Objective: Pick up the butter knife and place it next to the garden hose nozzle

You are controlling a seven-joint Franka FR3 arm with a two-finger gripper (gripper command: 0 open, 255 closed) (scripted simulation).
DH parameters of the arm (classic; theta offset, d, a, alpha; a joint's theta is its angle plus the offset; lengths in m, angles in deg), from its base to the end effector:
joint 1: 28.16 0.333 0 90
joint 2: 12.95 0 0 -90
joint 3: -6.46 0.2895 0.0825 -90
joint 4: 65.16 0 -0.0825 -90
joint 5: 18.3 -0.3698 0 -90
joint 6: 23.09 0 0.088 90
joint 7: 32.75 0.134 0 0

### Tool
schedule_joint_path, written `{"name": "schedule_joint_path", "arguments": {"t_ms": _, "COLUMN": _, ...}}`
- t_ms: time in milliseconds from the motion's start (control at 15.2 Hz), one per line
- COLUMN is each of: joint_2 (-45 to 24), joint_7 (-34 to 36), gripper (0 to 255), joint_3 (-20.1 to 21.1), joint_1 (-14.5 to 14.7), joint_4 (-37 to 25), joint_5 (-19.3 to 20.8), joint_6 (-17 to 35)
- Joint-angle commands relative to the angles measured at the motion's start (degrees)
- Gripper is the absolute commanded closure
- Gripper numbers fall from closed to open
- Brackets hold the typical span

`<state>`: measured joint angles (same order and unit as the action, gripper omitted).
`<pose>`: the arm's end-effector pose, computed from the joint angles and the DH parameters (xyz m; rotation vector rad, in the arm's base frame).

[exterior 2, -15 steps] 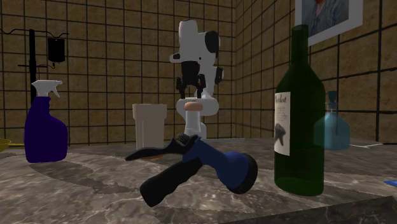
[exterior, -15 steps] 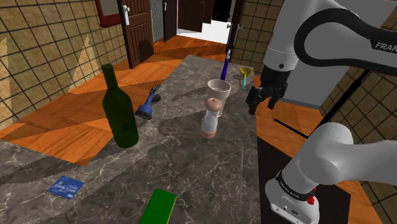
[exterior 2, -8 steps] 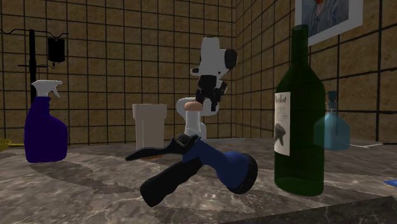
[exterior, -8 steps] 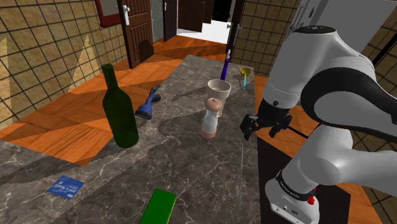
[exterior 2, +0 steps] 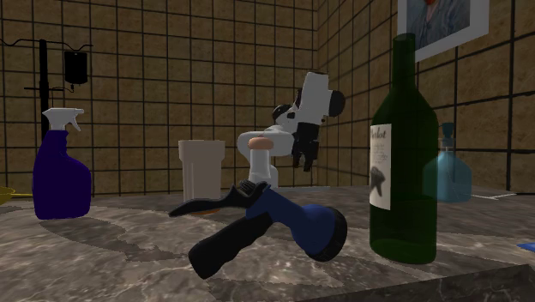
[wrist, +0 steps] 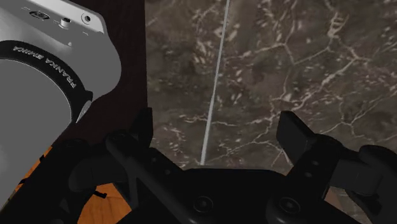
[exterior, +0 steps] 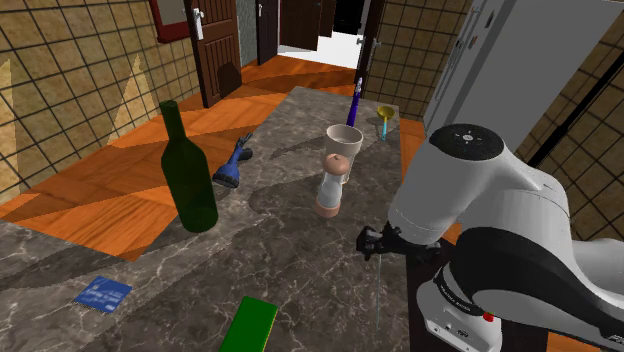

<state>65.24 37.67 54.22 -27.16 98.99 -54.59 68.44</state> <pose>0.1678 0.1929 0.3659 2.6381 -1.4482 0.1881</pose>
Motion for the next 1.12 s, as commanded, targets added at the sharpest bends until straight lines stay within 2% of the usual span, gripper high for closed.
{"name": "schedule_joint_path", "arguments": {"t_ms": 0, "joint_2": -0.3, "joint_7": 4.5, "gripper": 0, "joint_3": 4.2, "joint_1": -0.4, "joint_4": -0.1, "joint_5": -3.0, "joint_6": 1.0}}
{"name": "schedule_joint_path", "arguments": {"t_ms": 462, "joint_2": -1.4, "joint_7": 4.3, "gripper": 0, "joint_3": 9.6, "joint_1": 1.4, "joint_4": 4.5, "joint_5": -8.2, "joint_6": 5.9}}
{"name": "schedule_joint_path", "arguments": {"t_ms": 990, "joint_2": -1.4, "joint_7": 4.3, "gripper": 0, "joint_3": 9.6, "joint_1": 1.4, "joint_4": 4.5, "joint_5": -8.2, "joint_6": 5.9}}
{"name": "schedule_joint_path", "arguments": {"t_ms": 1056, "joint_2": -1.4, "joint_7": 4.3, "gripper": 255, "joint_3": 9.6, "joint_1": 1.4, "joint_4": 4.5, "joint_5": -8.2, "joint_6": 5.9}}
